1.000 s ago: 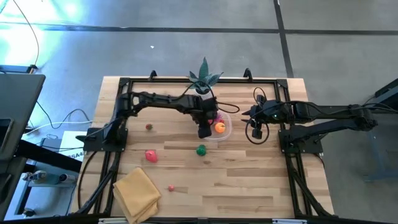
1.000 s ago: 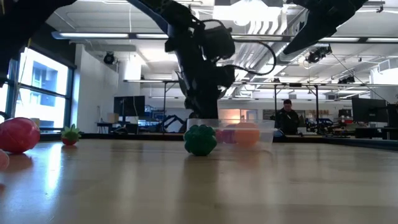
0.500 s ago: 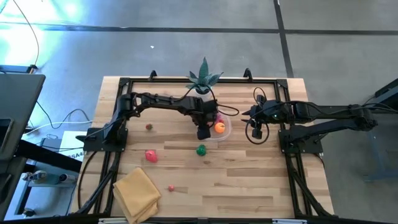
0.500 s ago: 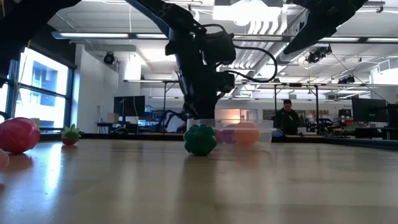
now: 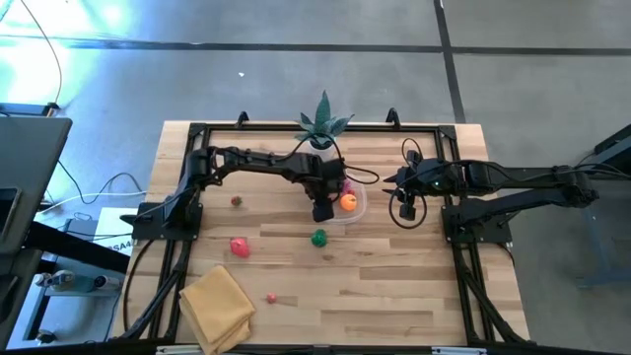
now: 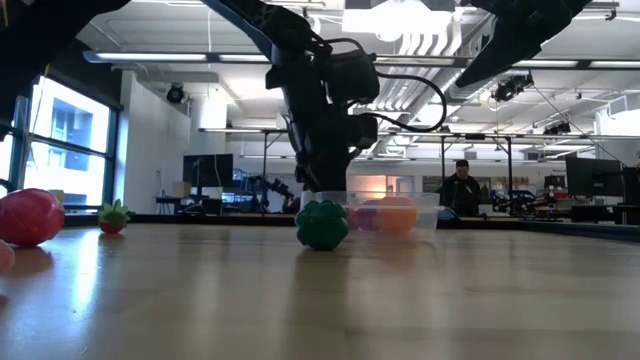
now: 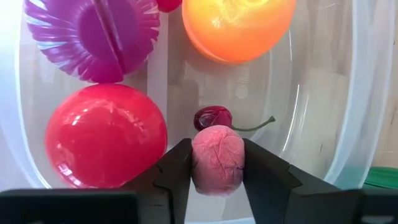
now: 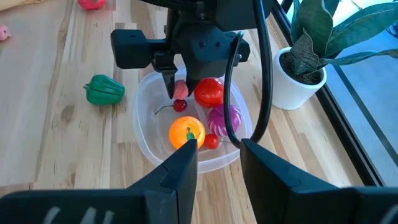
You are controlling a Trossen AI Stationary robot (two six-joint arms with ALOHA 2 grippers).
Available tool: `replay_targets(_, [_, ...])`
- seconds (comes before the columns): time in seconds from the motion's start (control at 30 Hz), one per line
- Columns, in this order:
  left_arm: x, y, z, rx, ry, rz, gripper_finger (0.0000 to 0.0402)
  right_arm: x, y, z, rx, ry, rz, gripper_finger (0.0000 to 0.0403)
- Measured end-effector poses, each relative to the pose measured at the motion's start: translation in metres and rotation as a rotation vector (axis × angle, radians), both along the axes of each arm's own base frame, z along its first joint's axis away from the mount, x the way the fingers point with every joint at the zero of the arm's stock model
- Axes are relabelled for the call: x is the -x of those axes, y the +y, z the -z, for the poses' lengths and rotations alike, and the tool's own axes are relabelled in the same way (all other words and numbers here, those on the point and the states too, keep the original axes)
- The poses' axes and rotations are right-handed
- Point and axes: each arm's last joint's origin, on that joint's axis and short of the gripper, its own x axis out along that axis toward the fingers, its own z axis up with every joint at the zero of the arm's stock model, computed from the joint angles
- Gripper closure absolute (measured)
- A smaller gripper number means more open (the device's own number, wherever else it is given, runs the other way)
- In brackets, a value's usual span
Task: Pick and placing Produce into tupperware
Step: Put the top pink peach into the transparent container, then put the red strawberry into the transparent container
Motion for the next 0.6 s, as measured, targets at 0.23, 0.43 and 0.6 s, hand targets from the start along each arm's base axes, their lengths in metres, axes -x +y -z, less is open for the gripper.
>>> replay_targets(0.23, [0.000,0.000,0.000,0.005,0.001,-0.007,0.0195,0.000,0.000,0.000,0.000,0.000,0.000,0.0290])
replay_targets(0.43, [0.001,-0.001,-0.005,0.048,0.021,-0.015,0.0157,0.000,0.000,0.000,0.000,0.000,0.000,0.0290])
replay_targets(0.6, [-0.001,-0.004,-0.029,0.080,0.063,-0.026,0.0165,0.000,0.000,0.000,0.000,0.000,0.000,0.0290])
